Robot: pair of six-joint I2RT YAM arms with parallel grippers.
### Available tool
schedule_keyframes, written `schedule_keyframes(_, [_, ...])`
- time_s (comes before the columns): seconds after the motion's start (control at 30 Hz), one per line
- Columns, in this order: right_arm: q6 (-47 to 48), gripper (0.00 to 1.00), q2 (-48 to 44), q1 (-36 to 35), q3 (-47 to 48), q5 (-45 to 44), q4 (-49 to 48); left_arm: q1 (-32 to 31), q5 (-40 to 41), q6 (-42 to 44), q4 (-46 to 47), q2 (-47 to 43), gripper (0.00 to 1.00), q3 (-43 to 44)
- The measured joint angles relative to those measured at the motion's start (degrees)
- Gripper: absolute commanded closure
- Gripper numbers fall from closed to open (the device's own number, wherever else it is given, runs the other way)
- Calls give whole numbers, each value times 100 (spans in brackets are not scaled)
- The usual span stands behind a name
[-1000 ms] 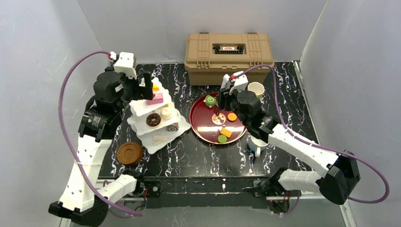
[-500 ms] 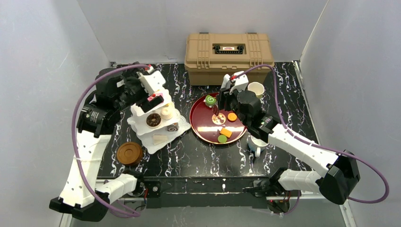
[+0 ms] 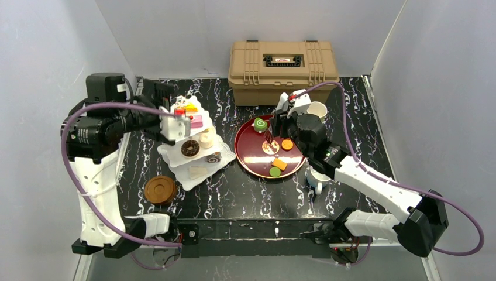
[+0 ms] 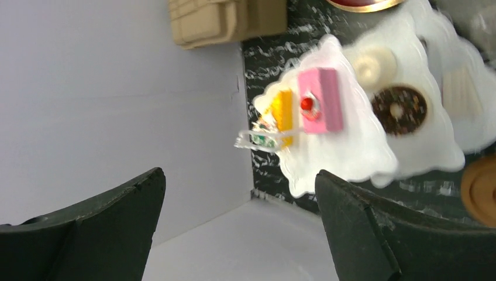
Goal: Serve the afternoon tea
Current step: Adjust the desert table at the center of the board.
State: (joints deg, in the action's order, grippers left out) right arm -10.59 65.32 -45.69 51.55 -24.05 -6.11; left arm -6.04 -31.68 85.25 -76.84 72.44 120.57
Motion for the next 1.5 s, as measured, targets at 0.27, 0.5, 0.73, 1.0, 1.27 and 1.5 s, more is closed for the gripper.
schedule_keyframes(0.27, [-63, 39, -13, 66, -48, 22, -15, 9, 638, 2732, -72, -1058, 7, -2428])
schedule_keyframes(0.5, [-164, 39, -190, 68, -85, 70, -72, 11, 955, 3268, 1499, -1165, 13, -3711])
schedule_keyframes(0.73, [-168, 39, -308, 70, -85, 151, -157, 26, 981, 3388, 2332, -1266, 16, -4061])
schedule_keyframes(1.0, [-173, 39, -310, 74, -177, 205, -166, 26, 1005, 3429, 2391, -1327, 24, -3799])
schedule_keyframes(1.27, [-195, 39, -313, 105, -177, 234, -177, -79, 833, 3429, 2052, -1314, 24, -3757])
schedule_keyframes(1.5, [-197, 39, -313, 107, -177, 236, -175, -236, 833, 3429, 1961, -1069, 34, -3700])
